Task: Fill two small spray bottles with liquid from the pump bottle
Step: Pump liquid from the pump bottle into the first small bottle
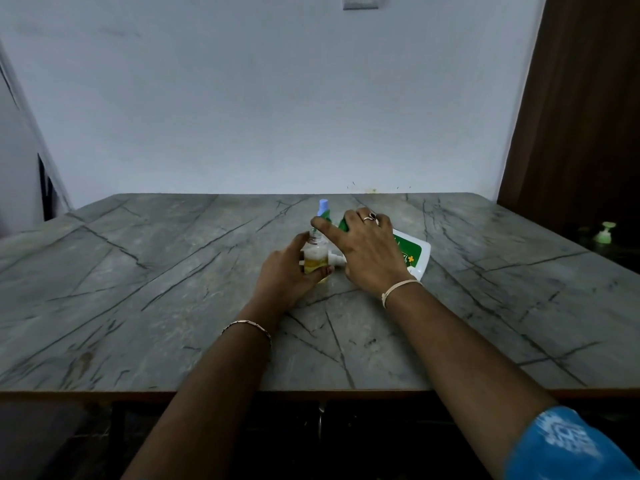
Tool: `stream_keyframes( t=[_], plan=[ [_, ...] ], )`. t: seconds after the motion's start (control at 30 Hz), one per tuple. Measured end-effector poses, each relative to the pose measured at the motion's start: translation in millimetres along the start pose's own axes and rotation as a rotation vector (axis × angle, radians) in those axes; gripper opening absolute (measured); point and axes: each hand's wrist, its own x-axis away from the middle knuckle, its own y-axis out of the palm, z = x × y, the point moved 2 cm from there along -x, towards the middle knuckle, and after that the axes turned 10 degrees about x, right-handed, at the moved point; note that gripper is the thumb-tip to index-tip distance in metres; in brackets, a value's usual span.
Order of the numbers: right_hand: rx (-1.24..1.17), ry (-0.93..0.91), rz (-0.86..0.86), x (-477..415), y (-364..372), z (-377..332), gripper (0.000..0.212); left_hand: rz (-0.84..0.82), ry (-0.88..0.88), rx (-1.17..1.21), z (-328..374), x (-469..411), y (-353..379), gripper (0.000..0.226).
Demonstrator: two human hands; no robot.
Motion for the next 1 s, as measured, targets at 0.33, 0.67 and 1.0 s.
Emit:
stream_keyframes(
  t=[0.33, 0.67, 1.0],
  plan=[
    [-0.024, 0.024, -0.044, -3.2, -1.5, -2.2, 0.073, -0.005, -0.004, -0.001, 0.5, 0.3, 0.1, 0.077],
    [-0.001, 0.031, -0.012, -1.2, -0.4, -1.4, 0.079, -0.008, -0.019, 0.048, 2.9, 1.6, -0.3, 0.076],
    [0.002, 0.009, -0.029, 3.0, -3.6, -0.8, 0.08, -0.006, -0.006, 0.035, -0.7, 1.1, -0.1, 0.078]
  ],
)
